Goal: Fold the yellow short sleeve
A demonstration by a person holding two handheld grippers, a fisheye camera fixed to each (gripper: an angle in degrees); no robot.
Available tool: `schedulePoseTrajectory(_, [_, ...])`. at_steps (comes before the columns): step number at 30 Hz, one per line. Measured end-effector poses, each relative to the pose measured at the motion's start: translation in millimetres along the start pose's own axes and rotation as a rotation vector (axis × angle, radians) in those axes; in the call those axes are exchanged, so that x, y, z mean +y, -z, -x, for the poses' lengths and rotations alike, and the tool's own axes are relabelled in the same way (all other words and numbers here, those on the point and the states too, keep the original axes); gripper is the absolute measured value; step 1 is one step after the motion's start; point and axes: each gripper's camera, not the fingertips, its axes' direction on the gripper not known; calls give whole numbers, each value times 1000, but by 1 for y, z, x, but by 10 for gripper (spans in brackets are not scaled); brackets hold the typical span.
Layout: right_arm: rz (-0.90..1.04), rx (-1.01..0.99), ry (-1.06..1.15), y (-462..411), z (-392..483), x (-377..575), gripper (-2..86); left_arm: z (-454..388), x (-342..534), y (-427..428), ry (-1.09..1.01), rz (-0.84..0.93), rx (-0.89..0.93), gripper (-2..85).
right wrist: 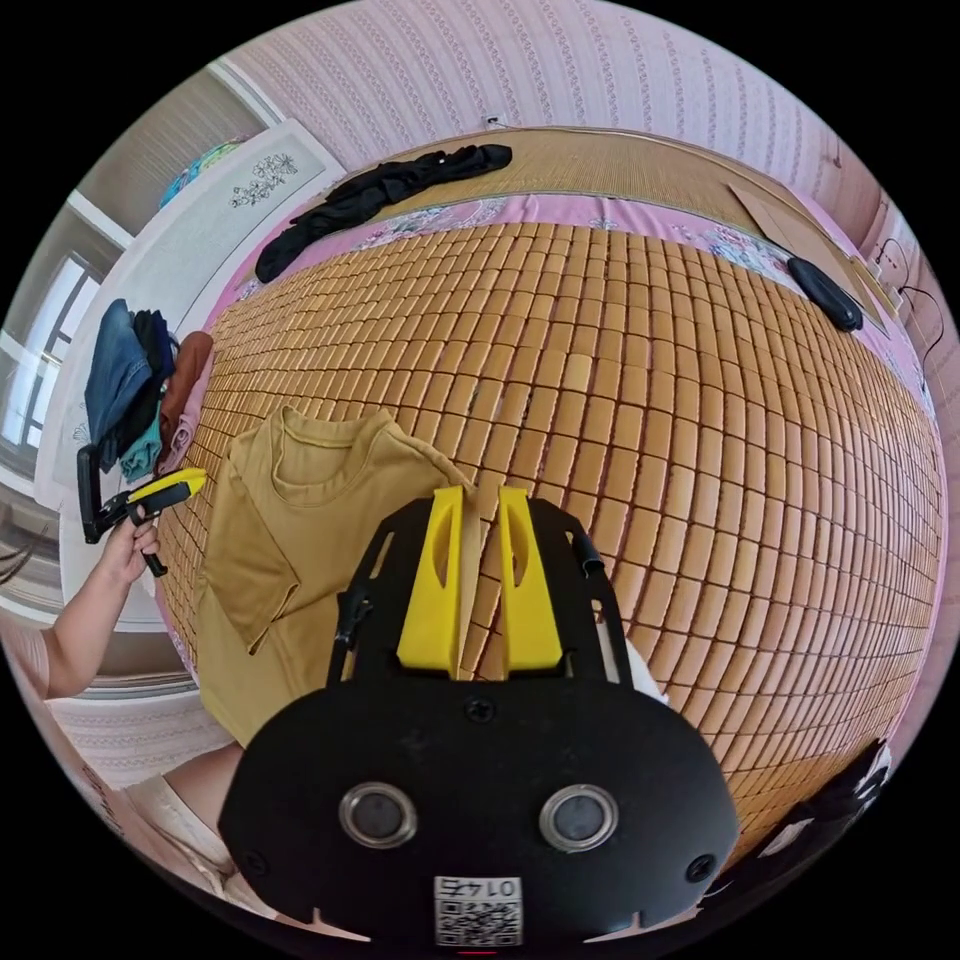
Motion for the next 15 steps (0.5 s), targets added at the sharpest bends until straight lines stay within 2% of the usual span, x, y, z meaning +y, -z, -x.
schedulePoseTrajectory(4, [-46,14,-40,9,-7,11,68,19,-2,13,55,-12,-3,81])
schedulePoseTrajectory(7, [-90,-88,-59,10,-13,16,81,26,-6,20,67,-24,-1,88])
schedulePoseTrajectory(10, [-19,-104,-28,-10,-8,13,90,29,-11,21,60,-31,-10,98])
schedulePoseTrajectory(12, [-50,-72,-23,-13,-6,16,67,31,-14,17,66,-11,-20,98])
schedulePoseTrajectory(15, [-15,-150,-18,-16,-10,17,27,41,-19,9,111,30,53,58])
